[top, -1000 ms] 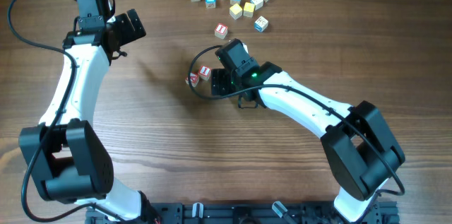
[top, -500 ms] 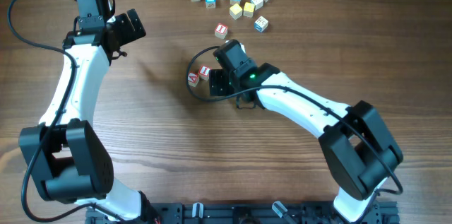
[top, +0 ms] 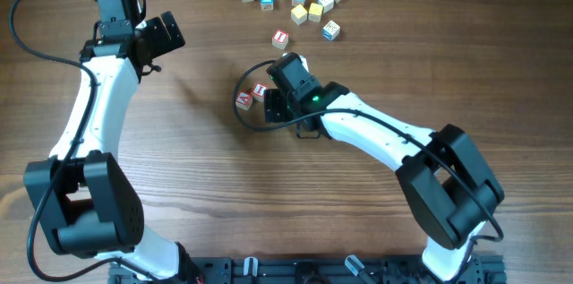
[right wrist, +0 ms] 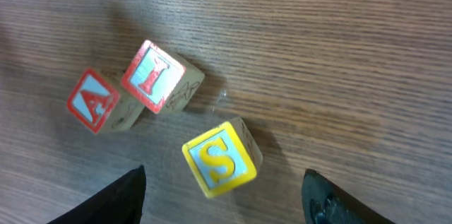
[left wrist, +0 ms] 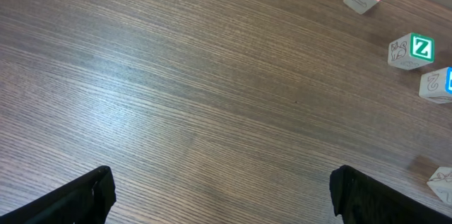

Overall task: Form a circle
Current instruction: 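Adjust the right gripper around the yellow 'S' block next to the red blocks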

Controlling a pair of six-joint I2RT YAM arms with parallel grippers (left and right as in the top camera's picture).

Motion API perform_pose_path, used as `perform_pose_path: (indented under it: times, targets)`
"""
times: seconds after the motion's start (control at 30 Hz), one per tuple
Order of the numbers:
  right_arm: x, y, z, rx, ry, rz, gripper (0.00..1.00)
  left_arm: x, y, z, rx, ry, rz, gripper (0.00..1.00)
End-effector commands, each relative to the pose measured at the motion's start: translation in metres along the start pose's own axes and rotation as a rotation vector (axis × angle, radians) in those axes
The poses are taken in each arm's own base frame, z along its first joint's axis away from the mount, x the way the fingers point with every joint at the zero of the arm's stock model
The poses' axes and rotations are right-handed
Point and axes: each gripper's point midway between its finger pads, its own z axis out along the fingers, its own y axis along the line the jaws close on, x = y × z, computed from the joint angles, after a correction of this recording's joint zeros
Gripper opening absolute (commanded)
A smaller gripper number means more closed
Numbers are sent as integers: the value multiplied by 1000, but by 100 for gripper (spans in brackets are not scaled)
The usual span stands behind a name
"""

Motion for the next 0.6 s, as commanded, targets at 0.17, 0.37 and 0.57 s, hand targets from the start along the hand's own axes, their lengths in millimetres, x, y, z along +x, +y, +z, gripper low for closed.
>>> perform_pose_path:
  times: [0.17,0.37,0.57]
  targets:
    - [18,1,21,-19,66,22,59,-5,0,-4,4,-14,-12,100]
    - [10,5,22,-31,33,23,46,-5,0,-4,3,-14,-11,100]
    - [10,5,22,-34,33,24,43,-5,0,-4,3,-14,-12,100]
